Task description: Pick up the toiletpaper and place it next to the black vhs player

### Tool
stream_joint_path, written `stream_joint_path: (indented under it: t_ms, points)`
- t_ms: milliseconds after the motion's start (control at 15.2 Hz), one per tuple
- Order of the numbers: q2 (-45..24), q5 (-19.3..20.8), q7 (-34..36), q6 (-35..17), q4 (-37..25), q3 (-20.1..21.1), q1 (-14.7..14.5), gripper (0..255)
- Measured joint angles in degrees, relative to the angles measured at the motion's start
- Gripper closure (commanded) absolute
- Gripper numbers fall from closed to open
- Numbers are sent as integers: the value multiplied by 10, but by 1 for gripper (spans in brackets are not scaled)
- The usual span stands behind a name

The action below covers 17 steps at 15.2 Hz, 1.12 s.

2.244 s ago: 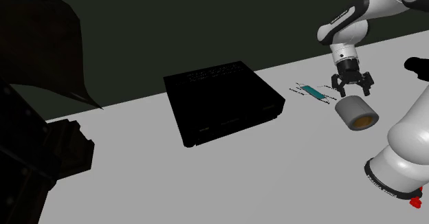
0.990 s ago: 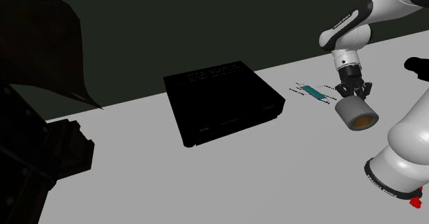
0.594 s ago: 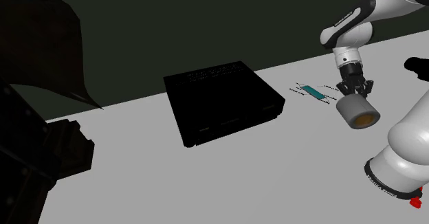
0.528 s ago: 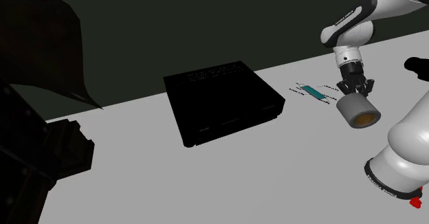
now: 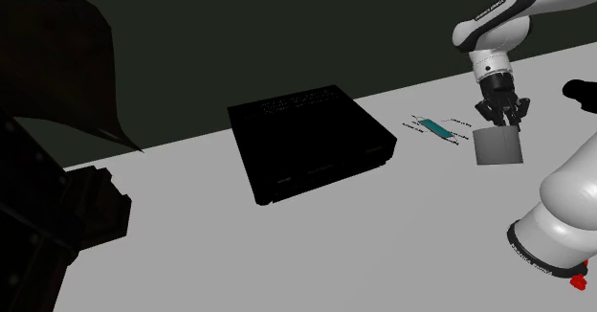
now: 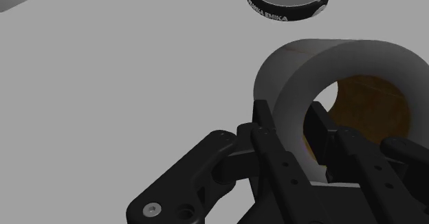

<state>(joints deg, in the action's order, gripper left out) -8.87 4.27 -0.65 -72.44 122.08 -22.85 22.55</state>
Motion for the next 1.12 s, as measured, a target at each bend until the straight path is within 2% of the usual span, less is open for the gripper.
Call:
stream_joint_path:
  t_ms: [1122]
  points:
    - [62, 16, 6, 123, -64, 0, -5, 255]
